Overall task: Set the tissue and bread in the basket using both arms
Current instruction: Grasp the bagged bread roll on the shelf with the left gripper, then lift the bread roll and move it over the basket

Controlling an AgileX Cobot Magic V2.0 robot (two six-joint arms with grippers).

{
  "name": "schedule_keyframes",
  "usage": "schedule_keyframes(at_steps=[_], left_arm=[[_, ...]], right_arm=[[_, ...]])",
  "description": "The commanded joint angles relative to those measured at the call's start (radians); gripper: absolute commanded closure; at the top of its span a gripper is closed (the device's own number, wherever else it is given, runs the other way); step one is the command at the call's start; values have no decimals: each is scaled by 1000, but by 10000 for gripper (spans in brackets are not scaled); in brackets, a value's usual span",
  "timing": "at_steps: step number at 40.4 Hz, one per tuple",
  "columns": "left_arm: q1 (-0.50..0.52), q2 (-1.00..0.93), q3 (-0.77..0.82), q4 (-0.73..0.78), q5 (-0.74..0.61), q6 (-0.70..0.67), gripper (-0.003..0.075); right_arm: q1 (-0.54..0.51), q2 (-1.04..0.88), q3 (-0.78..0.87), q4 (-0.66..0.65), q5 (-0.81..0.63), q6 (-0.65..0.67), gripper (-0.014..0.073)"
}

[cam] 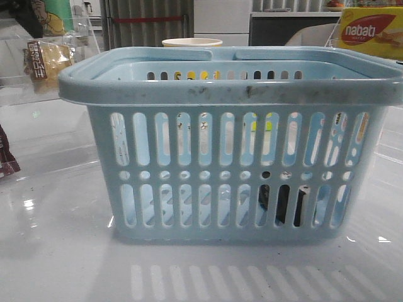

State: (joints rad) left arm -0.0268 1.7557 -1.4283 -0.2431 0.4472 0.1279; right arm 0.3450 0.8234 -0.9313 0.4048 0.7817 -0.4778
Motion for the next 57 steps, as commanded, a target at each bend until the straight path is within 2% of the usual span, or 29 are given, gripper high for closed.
schedule_keyframes(at_steps=[1, 11, 14, 25, 33, 57], left_arm=[[2, 17, -76, -33, -94, -9, 138], [2, 114, -106, -47, -202, -9, 139], [2, 121, -106, -49, -207, -9, 166], [2, 119, -106, -49, -179, -9, 487], [2, 88, -106, -59, -104, -9, 631], [-9, -166, -106, -84, 54, 0, 627]], right_arm=[[0, -8, -30, 20, -63, -8, 75], [0, -8, -30, 20, -63, -8, 75], [0, -8, -30, 20, -63, -8, 75], [0, -8, -30, 20, -63, -8, 75], [0, -8, -30, 20, -63, -8, 75], [0, -8, -30, 20, -63, -8, 75]])
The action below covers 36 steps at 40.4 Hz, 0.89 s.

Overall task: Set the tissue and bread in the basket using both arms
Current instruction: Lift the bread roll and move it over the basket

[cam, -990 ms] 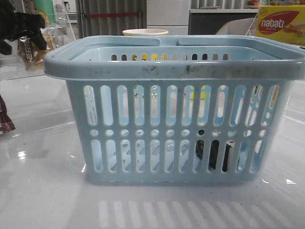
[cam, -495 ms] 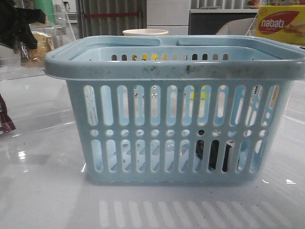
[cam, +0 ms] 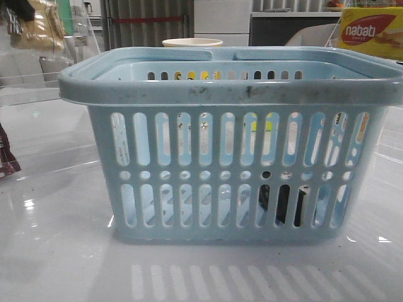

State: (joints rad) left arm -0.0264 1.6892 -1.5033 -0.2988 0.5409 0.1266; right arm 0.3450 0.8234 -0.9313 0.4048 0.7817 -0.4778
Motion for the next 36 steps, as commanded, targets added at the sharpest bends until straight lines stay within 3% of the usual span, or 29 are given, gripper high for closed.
schedule_keyframes(at_steps=[1, 7, 19, 26, 36], left_arm=[[-15, -111, -31, -28, -30, 2, 627], [-96, -189, -26, -28, 9, 82, 627], [-404, -233, 10, -28, 76, 208, 627], [-552, -231, 97, -27, -9, 208, 627], [-608, -222, 186, -27, -161, 208, 627]], right_arm=[[0, -8, -30, 20, -63, -8, 75], [0, -8, -30, 20, -63, -8, 75], [0, -8, -30, 20, -63, -8, 75], [0, -8, -30, 20, -63, -8, 75], [0, -8, -30, 20, -63, -8, 75]])
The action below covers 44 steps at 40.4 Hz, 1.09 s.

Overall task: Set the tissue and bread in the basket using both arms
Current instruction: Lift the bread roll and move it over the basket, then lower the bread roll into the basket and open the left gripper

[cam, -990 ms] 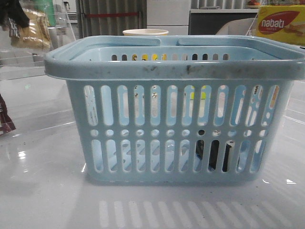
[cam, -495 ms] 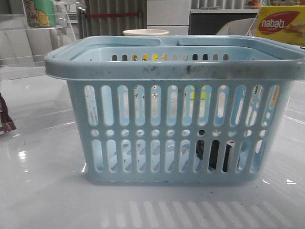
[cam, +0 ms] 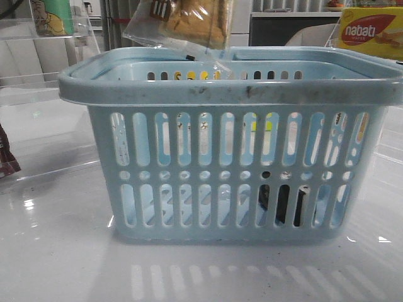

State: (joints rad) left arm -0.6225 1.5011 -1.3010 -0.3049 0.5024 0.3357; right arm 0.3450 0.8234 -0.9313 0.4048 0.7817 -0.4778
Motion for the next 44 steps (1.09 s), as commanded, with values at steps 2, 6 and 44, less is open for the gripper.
schedule_keyframes(at_steps=[2, 6, 44], left_arm=[[-12, -22, -17, -22, -123, -1, 627], [-12, 15, -17, -22, -123, -1, 619], [-12, -50, -20, -15, 7, -1, 246]], right_arm=[[0, -8, -30, 20, -63, -8, 75], [0, -8, -30, 20, -62, -8, 75], [0, -8, -30, 20, -62, -8, 75]])
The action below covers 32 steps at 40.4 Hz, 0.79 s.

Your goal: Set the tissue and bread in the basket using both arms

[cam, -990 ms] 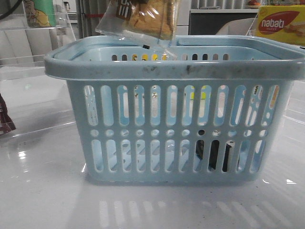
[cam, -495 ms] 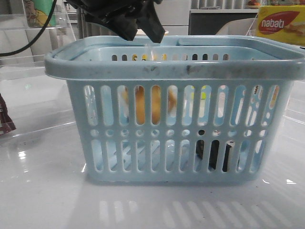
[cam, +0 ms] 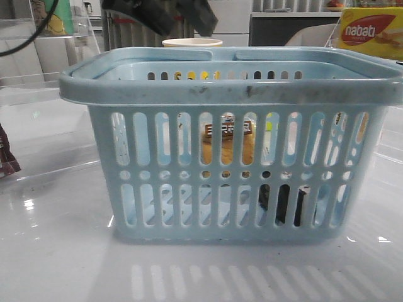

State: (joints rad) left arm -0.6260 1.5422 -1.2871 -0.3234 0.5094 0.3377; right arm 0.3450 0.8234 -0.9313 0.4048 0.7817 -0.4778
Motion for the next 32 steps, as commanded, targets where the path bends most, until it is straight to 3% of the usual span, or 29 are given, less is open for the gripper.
schedule_keyframes(at_steps=[1, 16, 32], left_arm=[[-8, -105, -34, 12, 24, -3, 246], [-8, -388, 27, 30, 249, -12, 281], [-8, -713, 270, 358, 328, -293, 300]], right_arm=[[0, -8, -30, 20, -62, -8, 75], [0, -8, -30, 20, -62, -8, 75], [0, -8, -30, 21, -64, -8, 75]])
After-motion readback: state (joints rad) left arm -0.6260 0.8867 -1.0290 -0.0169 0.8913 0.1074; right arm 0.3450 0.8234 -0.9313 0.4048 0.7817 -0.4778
